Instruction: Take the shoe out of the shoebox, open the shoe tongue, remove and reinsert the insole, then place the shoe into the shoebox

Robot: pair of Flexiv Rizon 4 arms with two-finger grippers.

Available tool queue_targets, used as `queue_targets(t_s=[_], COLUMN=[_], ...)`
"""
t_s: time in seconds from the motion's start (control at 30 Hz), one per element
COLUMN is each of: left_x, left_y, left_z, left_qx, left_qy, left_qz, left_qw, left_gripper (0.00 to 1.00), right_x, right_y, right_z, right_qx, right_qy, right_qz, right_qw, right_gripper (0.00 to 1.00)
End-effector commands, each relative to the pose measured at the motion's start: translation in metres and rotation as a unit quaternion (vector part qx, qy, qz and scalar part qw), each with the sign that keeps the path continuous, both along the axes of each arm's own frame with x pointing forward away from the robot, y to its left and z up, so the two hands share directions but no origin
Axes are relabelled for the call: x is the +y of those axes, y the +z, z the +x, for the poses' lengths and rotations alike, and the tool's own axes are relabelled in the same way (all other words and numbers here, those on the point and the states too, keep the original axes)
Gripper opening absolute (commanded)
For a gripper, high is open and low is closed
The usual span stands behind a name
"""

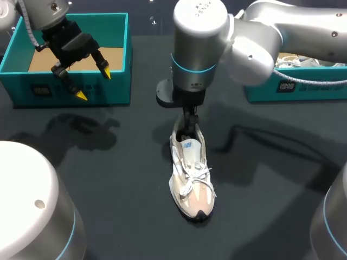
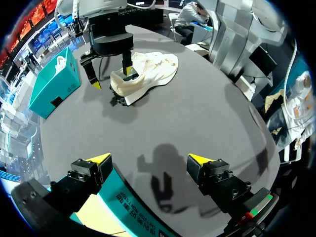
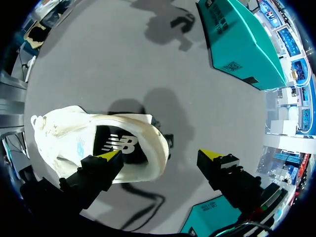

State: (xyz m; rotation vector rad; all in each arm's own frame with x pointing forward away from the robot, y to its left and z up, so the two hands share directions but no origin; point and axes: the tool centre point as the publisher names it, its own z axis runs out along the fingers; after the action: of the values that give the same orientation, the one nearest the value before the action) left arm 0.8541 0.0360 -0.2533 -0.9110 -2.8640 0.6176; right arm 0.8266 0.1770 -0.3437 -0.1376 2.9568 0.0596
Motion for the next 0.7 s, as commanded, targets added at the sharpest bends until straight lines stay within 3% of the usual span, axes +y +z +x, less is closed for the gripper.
queue_targets(t_s=[0.03, 0.43, 0.6, 0.7], left_x=[0.000, 0.000, 0.000, 0.000], left_y=[0.000, 0.000, 0.000, 0.000], left_z=[0.000, 0.000, 0.000, 0.000], left_qx=[0.000, 0.000, 0.000, 0.000], left_qy=[0.000, 0.000, 0.000, 0.000], left_qz=[0.001, 0.001, 0.001, 0.001], left_qw=[1.000, 1.000, 1.000, 1.000], left_gripper=[1.00, 1.00, 1.00, 1.00], right_x=[-0.001, -0.003, -0.005, -0.006], right_y=[-0.014, -0.034, -0.040, -0.043], right_z=[0.008, 0.018, 0.018, 0.018], right_qx=[0.009, 0.040, 0.049, 0.054], right_qy=[0.001, -0.023, -0.030, -0.034], right_qz=[0.006, 0.014, 0.021, 0.023], right_qw=[1.000, 0.999, 0.998, 0.998], right_gripper=[1.00, 0.98, 0.90, 0.71])
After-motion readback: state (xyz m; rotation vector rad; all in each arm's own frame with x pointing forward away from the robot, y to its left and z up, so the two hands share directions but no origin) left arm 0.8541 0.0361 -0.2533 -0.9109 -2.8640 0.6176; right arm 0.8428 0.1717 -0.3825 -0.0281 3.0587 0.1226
